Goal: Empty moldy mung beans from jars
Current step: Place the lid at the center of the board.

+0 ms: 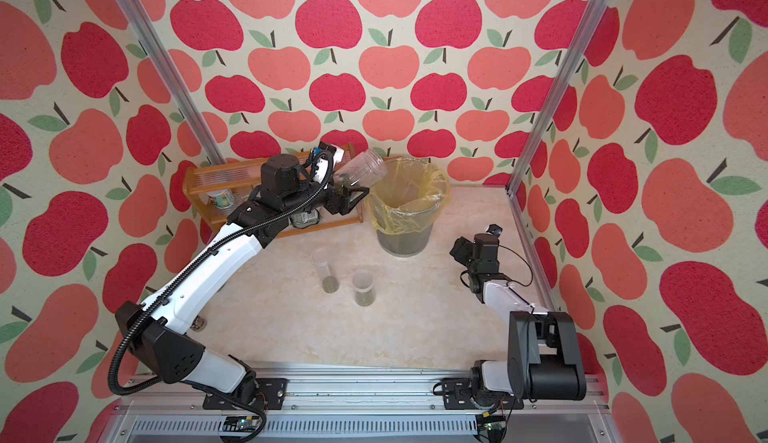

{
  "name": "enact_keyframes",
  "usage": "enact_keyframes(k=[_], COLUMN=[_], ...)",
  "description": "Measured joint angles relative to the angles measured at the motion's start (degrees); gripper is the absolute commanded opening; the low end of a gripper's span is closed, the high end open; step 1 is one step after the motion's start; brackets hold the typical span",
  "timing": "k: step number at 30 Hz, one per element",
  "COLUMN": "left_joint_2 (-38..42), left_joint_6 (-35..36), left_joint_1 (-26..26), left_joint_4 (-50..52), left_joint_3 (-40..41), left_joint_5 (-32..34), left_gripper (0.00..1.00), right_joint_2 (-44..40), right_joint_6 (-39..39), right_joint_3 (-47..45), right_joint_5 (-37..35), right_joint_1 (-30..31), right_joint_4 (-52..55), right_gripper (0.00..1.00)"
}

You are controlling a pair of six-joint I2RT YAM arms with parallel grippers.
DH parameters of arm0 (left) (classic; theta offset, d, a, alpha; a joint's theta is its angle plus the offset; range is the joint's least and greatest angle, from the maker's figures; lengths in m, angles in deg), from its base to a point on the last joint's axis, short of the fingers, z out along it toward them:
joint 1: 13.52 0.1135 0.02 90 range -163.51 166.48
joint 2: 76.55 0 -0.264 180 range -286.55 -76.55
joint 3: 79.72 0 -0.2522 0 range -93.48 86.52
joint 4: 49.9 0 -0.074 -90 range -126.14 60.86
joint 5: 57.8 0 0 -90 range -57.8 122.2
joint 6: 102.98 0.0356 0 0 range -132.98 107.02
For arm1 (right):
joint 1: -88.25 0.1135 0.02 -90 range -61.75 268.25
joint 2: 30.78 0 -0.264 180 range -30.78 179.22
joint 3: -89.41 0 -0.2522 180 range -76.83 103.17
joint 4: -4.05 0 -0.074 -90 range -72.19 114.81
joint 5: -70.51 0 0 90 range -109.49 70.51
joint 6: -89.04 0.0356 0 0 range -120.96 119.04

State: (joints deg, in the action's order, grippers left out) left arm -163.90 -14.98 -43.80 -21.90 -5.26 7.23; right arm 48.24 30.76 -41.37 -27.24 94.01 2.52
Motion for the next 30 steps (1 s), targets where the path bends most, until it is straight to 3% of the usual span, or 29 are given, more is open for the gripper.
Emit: enact_keyframes(k=[10,16,27,30], left_joint_2=[-0.59,-1.7,-4.52,-6.93], left_joint_6=[-0.22,-0.48,-0.02,0.31], left_joint_1=[-1.44,-1.51,-2.03,-2.14], left_joint_4=[4.0,7.43,17.53,22.67], left_joint_3=[-0.9,-3.48,-10.99,-16.28], left_joint_5=[0.55,0.55,0.59,0.94], left_gripper=[0.4,0.4,0.4,0.4], right_joint_2=[9.29,12.39,12.37,11.58], right_joint_6=[-3.02,-3.61,-4.07,-4.07], right_joint_3=[6.1,6.73,6.86,6.64], right_joint_5=[-4.28,-4.28,-5.73,-6.54], right_joint_1=[0.87,1.01,3.15,3.8], right_joint_4=[4.72,5.35,5.88,6.14], right_gripper=[0.65,0.97,0.99,0.99])
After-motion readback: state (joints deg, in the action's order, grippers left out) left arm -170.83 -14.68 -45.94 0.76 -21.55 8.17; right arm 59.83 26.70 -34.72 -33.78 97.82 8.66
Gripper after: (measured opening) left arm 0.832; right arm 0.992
